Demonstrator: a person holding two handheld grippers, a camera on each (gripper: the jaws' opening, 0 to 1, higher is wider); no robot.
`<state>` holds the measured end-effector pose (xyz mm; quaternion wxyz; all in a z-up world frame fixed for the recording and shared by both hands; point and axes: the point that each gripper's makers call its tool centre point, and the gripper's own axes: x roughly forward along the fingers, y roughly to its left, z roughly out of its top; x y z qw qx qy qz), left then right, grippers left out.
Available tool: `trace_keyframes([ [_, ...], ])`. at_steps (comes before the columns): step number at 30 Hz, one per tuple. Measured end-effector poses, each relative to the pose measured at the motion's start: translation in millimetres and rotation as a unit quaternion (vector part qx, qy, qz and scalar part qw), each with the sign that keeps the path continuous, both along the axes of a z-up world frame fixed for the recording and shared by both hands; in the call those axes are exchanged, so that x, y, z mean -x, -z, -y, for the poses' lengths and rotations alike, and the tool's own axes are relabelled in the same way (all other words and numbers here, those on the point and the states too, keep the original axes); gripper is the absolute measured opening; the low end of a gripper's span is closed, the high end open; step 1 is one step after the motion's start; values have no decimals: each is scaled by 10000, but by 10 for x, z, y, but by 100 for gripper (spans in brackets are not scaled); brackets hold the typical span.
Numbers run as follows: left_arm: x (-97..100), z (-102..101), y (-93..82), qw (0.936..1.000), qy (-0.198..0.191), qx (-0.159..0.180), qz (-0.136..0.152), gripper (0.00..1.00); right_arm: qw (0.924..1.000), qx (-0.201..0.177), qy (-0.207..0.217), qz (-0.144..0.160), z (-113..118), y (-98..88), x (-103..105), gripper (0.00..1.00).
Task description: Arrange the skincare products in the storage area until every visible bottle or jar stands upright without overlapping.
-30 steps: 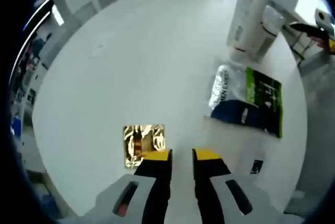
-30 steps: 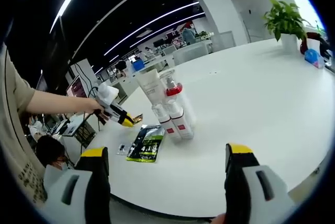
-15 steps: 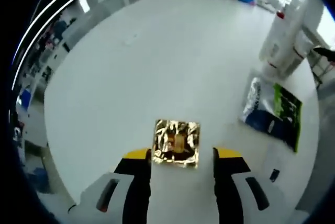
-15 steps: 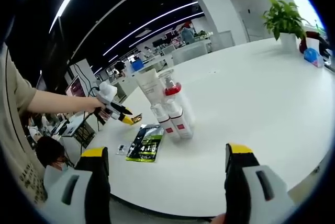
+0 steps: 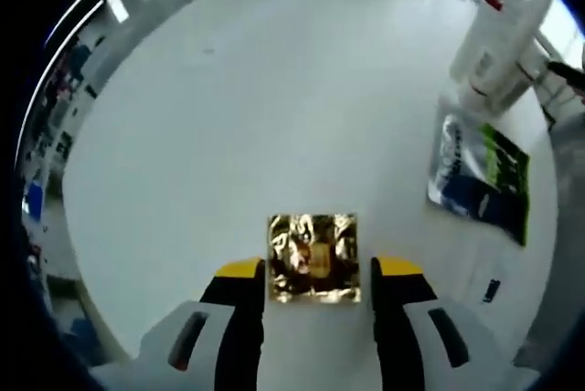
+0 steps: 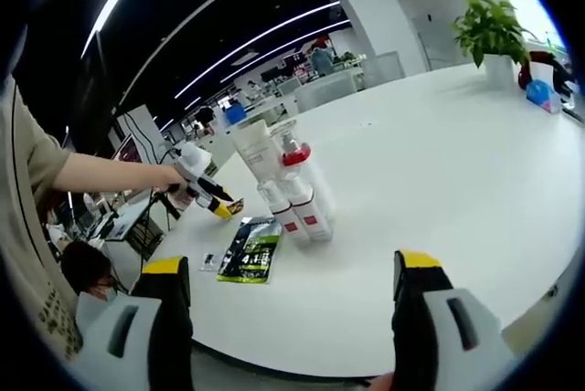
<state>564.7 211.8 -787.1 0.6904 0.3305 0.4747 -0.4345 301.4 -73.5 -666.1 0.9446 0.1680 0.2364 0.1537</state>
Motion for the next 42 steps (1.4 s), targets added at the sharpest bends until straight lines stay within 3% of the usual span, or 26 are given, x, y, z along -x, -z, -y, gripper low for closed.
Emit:
trace_keyframes([
  [3, 23, 14, 16, 9997, 89, -67, -208, 41, 10000, -11, 24, -4, 7, 0, -2, 92],
  [8, 16, 24, 29, 9991, 206, -191, -309, 42, 10000, 0, 36, -9, 15, 4, -3, 92],
  [31, 80, 1, 16, 9987, 227, -256, -382, 36, 10000, 3, 60, 20, 40, 1, -5, 92],
  [42, 193, 44, -113, 9970, 615, -339, -324, 36, 10000, 13, 34, 41, 19, -16, -5, 92],
])
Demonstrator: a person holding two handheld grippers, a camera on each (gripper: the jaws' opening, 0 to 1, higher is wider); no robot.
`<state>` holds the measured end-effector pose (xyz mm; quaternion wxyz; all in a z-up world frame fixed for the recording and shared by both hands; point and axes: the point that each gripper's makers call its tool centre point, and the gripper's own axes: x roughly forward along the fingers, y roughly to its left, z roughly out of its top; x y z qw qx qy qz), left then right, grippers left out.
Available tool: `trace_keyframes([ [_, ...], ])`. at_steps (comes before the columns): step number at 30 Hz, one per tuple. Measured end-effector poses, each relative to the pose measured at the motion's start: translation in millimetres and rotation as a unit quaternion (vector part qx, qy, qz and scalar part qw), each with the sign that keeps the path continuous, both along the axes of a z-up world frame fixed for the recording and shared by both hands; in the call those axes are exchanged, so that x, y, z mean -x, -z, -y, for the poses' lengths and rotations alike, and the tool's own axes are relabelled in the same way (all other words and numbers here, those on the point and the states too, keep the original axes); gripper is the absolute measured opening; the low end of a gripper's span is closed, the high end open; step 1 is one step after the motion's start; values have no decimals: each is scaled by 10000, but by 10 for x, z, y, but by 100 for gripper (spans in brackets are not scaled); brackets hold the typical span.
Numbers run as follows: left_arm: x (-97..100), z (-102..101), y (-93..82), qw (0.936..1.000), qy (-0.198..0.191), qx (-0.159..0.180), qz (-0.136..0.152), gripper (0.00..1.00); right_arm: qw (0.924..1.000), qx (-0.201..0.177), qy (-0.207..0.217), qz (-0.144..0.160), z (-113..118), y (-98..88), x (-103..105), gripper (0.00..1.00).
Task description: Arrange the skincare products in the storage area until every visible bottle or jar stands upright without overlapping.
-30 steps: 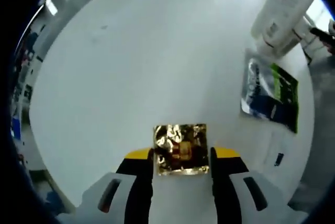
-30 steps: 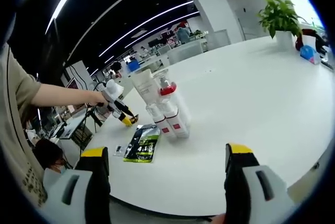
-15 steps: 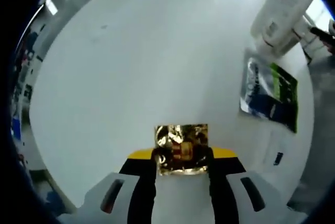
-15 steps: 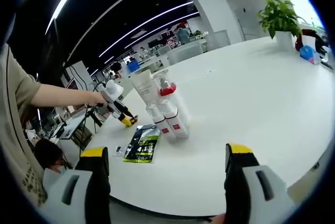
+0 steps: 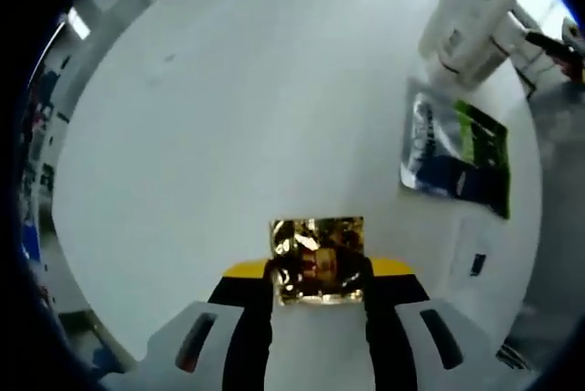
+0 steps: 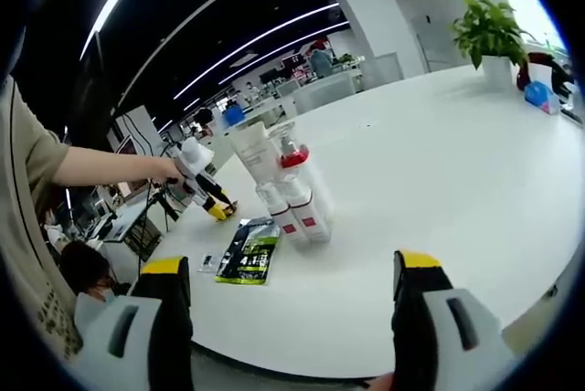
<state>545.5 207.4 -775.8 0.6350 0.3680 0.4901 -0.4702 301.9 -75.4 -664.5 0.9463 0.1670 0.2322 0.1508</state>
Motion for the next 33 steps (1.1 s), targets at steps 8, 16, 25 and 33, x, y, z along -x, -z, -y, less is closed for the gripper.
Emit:
trace_keyframes([
  [8, 182, 73, -64, 9991, 421, -68, -66, 36, 10000, -16, -12, 25, -4, -10, -2, 92],
  [16, 371, 129, -80, 9974, 698, -143, -142, 36, 10000, -24, -18, 60, 4, -14, -2, 92],
  [25, 613, 199, -6, 9952, 943, -185, -206, 36, 9999, -37, -12, 100, -8, -38, -1, 92],
  [33, 736, 272, 53, 9941, 1052, -164, -185, 36, 9999, -46, -18, 121, -20, -55, -3, 92],
])
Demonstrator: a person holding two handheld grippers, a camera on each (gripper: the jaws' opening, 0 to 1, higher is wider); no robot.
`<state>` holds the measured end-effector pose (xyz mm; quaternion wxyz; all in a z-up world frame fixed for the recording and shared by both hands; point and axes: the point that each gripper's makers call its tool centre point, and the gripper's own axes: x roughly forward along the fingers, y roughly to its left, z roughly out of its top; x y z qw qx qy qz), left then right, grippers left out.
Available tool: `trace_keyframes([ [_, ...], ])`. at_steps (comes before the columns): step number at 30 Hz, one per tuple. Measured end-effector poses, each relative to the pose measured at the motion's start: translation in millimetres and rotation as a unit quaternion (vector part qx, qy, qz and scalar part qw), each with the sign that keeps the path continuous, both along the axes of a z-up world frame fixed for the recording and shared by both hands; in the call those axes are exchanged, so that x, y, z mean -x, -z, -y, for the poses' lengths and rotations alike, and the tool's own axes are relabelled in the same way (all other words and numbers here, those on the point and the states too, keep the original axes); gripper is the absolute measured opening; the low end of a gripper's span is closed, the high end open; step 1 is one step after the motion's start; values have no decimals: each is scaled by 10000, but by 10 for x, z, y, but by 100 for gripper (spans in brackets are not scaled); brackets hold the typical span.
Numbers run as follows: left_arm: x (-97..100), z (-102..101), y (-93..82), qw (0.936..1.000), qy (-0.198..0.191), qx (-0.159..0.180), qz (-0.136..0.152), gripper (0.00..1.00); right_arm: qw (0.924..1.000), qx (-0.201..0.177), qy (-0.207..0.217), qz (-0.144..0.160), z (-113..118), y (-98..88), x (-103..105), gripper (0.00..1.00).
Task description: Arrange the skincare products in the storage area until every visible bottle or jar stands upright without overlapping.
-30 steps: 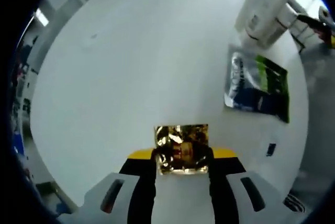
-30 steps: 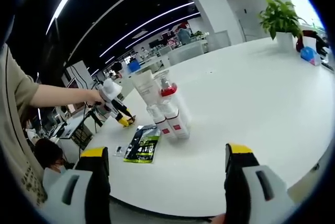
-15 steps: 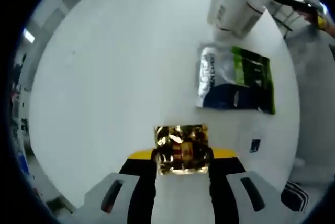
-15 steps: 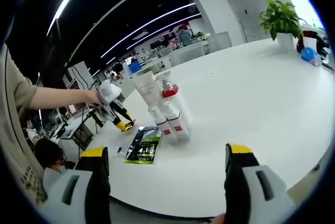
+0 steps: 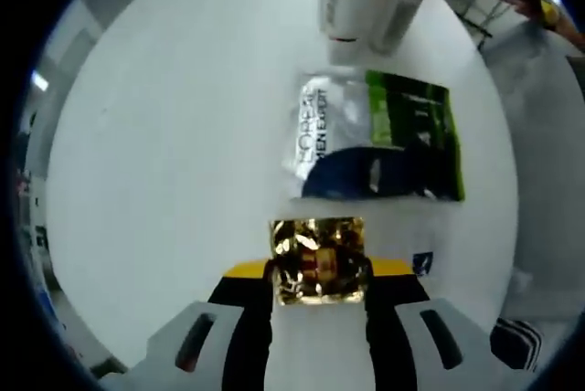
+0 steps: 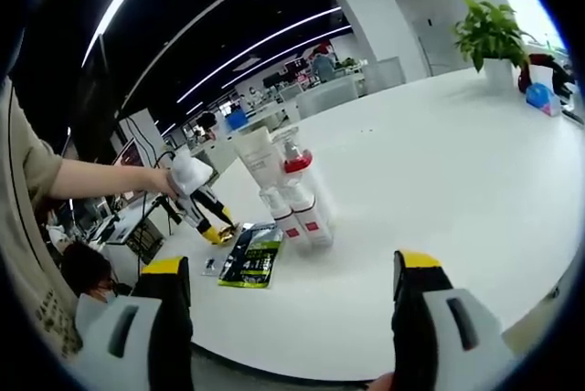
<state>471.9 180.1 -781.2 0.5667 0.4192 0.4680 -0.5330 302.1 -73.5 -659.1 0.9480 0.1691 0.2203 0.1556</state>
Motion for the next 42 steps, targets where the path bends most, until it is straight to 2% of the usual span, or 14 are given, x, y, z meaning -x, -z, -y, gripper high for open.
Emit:
trace_keyframes([
  [4, 45, 17, 29, 10000, 78, -11, -16, 37, 10000, -13, 7, 2, 3, -2, -2, 92],
  [27, 8, 1, 52, 9999, 110, 5, 53, 39, 10000, -5, 2, 10, 12, 9, -3, 92],
  [35, -7, 25, -65, 9998, 45, 107, 159, 40, 10000, -26, 4, 70, 20, -8, -8, 92],
  [42, 36, -18, -250, 9992, -76, 169, 357, 45, 9998, -35, -64, 161, 1, -38, -6, 92],
])
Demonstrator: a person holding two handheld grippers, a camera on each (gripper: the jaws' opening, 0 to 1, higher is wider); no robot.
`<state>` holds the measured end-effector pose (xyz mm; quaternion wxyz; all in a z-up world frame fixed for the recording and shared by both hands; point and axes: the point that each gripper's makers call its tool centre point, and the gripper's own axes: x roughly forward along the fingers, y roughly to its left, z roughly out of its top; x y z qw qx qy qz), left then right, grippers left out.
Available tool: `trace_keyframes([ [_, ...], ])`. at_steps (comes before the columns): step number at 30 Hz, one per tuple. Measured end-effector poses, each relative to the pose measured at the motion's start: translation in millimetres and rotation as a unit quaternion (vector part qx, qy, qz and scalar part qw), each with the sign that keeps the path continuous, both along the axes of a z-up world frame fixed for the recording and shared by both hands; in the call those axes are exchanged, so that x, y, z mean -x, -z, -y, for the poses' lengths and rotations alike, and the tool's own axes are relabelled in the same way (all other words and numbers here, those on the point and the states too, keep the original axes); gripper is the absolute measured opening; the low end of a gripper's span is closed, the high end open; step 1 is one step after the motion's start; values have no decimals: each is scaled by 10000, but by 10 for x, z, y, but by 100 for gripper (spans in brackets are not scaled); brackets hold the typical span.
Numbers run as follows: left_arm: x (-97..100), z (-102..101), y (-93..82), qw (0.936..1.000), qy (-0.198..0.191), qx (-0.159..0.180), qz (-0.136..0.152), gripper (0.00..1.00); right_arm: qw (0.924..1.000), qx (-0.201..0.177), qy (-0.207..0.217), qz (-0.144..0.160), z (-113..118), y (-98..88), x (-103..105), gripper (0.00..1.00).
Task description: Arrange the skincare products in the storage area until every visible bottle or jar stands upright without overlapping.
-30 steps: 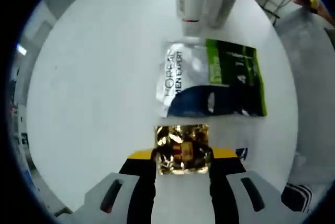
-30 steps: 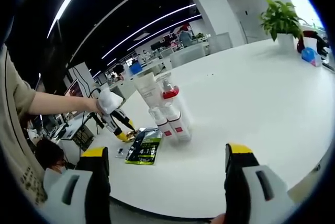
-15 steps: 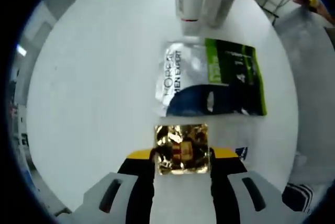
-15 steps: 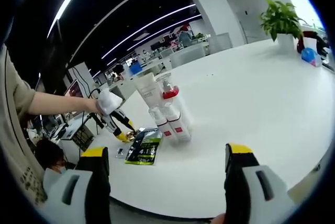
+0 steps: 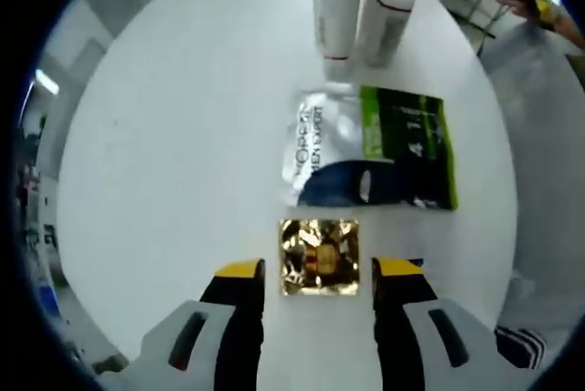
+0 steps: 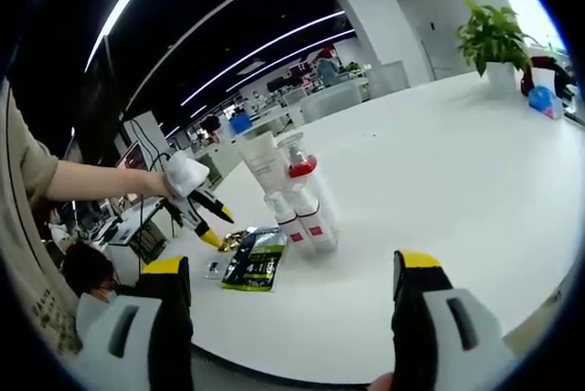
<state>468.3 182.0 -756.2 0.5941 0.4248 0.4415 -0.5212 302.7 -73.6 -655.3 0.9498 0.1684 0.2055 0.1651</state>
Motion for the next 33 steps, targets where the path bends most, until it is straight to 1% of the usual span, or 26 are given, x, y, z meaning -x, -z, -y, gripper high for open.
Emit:
trace_keyframes([
  [3, 38, -23, -87, 9999, -100, 70, 56, 46, 10000, -6, -36, 41, -17, -18, 5, 92],
  [5, 80, 2, -159, 9992, -288, 254, 64, 48, 10000, -3, -72, 60, -31, -27, 10, 91],
  [6, 126, 41, -206, 9978, -472, 456, 12, 49, 9999, 1, -90, 64, -37, -29, 13, 91],
  [8, 192, 117, -294, 9932, -757, 882, -67, 53, 9999, 3, -137, 73, -56, -35, 19, 91],
  [10, 269, 147, -384, 9873, -1052, 1185, -96, 56, 9998, 6, -200, 71, -77, -33, 24, 91],
  [13, 367, 140, -476, 9821, -1237, 1418, -56, 59, 9994, 33, -328, 44, -129, -26, 40, 91],
  [15, 467, 135, -536, 9767, -1428, 1601, -39, 63, 9991, 18, -412, 118, -168, -59, 52, 92],
  [18, 607, 162, -627, 9626, -1804, 2019, -69, 67, 9988, 36, -456, 156, -173, -61, 79, 93],
  [19, 657, 174, -667, 9545, -1988, 2219, -79, 68, 9988, 31, -455, 157, -170, -59, 80, 93],
  [20, 691, 175, -692, 9495, -2103, 2327, -70, 69, 9989, 2, -453, 152, -171, -59, 81, 92],
  [21, 729, 164, -724, 9416, -2293, 2464, -31, 70, 9988, -29, -470, 164, -180, -65, 82, 93],
  [23, 820, 112, -758, 9306, -2609, 2569, 47, 71, 9985, -28, -518, 174, -198, -71, 86, 93],
  [25, 897, 61, -798, 9227, -2776, 2666, 228, 73, 9981, 62, -583, 175, -229, -71, 90, 93],
  [26, 940, 46, -811, 9210, -2800, 2695, 263, 75, 9979, 155, -577, 231, -229, -87, 83, 93],
  [28, 1004, -9, -810, 9119, -2982, 2803, 302, 81, 9977, 235, -585, 252, -245, -94, 83, 93],
  [30, 1125, -71, -805, 9047, -3131, 2869, 330, 85, 9975, 246, -614, 241, -259, -92, 84, 93],
  [33, 1265, -172, -800, 8912, -3426, 2936, 465, 88, 9966, 262, -742, 226, -303, -84, 89, 94],
])
